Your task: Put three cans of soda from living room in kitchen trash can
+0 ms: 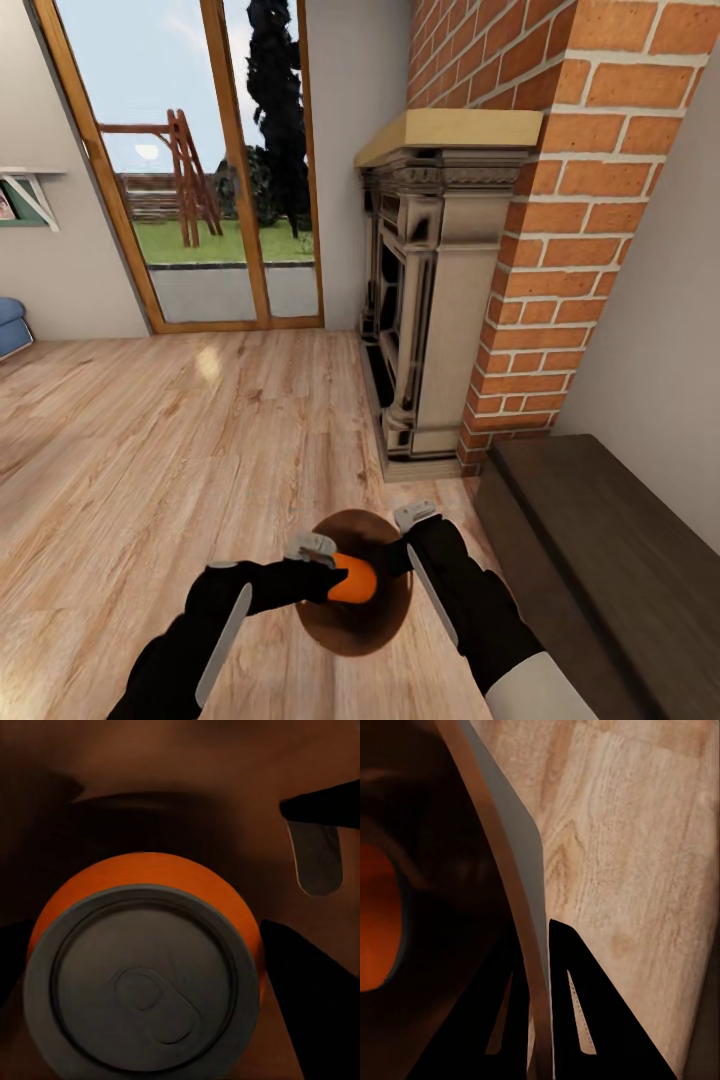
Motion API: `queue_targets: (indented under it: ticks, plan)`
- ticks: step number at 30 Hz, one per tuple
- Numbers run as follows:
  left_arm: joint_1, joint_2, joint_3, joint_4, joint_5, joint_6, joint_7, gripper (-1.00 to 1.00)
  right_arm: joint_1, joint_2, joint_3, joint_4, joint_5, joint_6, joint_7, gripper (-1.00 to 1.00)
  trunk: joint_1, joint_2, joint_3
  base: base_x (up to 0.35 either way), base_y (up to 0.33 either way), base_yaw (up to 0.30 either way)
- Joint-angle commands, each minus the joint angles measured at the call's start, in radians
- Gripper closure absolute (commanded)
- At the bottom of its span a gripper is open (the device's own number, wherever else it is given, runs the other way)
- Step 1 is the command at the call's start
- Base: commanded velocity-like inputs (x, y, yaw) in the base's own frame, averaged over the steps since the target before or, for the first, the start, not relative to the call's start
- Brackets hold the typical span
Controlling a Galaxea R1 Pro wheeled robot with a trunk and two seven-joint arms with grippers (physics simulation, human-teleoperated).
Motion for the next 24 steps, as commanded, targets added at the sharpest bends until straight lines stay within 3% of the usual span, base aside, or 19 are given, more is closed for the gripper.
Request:
queue_targets:
  ticks: [1, 7, 14, 22, 24]
  plan:
    - [0.000, 0.001, 0.037, 0.003, -0.037, -0.015, 0.019, 1.00, 0.000, 0.000, 0.002, -0.052, -0.044, 0.000, 0.009, 1.00, 0.000, 0.000, 0.000, 0.000, 0.000, 0.000]
    - [0.000, 0.001, 0.032, 0.015, -0.038, -0.031, 0.065, 1.00, 0.000, 0.000, 0.011, -0.056, -0.046, 0.000, 0.009, 1.00, 0.000, 0.000, 0.000, 0.000, 0.000, 0.000]
    - [0.000, 0.001, 0.003, 0.042, -0.038, -0.064, 0.105, 1.00, 0.000, 0.000, 0.013, -0.059, -0.046, 0.000, 0.009, 1.00, 0.000, 0.000, 0.000, 0.000, 0.000, 0.000]
    - [0.000, -0.003, -0.012, 0.049, -0.035, -0.070, 0.124, 1.00, 0.000, 0.000, 0.014, -0.058, -0.047, 0.000, 0.009, 1.00, 0.000, 0.000, 0.000, 0.000, 0.000, 0.000]
    - [0.000, -0.006, -0.038, 0.049, -0.035, -0.070, 0.127, 1.00, 0.000, -0.001, 0.014, -0.058, -0.047, 0.000, 0.009, 1.00, 0.000, 0.000, 0.000, 0.000, 0.000, 0.000]
